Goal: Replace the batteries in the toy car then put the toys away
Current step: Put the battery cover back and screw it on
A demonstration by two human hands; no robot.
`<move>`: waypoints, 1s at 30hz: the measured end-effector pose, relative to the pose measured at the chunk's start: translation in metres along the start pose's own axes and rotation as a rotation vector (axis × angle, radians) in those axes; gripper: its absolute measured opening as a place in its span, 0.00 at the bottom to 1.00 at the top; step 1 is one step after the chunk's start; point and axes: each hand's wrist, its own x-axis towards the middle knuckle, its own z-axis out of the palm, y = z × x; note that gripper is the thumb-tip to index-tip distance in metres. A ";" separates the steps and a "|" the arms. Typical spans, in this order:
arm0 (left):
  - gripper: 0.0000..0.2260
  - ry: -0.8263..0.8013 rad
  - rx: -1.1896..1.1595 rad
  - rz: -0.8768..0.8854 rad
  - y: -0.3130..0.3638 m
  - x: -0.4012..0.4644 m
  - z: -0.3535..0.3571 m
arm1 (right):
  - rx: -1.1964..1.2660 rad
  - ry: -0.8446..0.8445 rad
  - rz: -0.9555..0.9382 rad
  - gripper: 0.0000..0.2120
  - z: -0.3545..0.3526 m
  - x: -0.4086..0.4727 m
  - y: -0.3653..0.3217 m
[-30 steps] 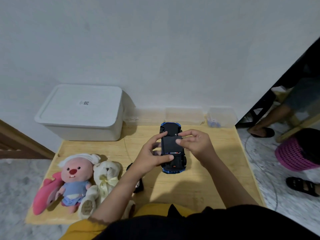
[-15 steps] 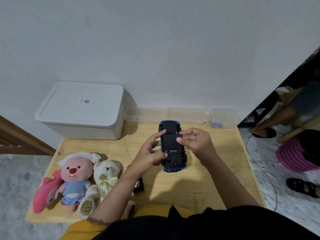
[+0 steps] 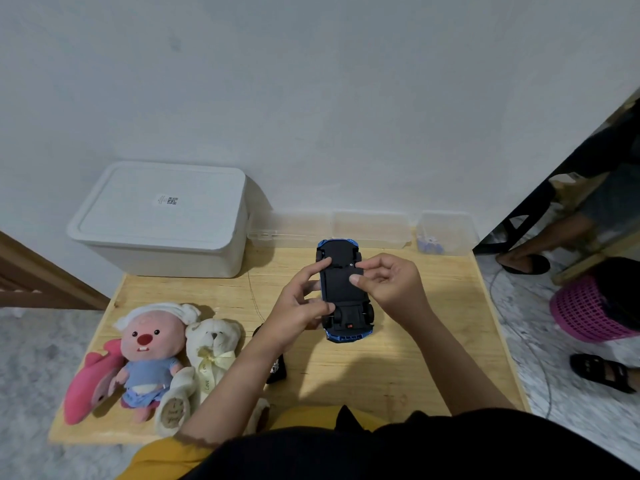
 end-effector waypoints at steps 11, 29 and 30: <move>0.17 0.137 0.084 0.136 0.013 0.001 0.002 | -0.009 0.119 -0.150 0.12 0.011 0.000 -0.001; 0.22 0.057 0.252 0.008 -0.015 0.006 0.003 | -0.150 0.290 0.067 0.11 0.015 -0.017 0.067; 0.22 0.066 0.253 -0.002 -0.017 0.006 0.001 | -0.177 0.330 0.071 0.09 0.009 -0.019 0.077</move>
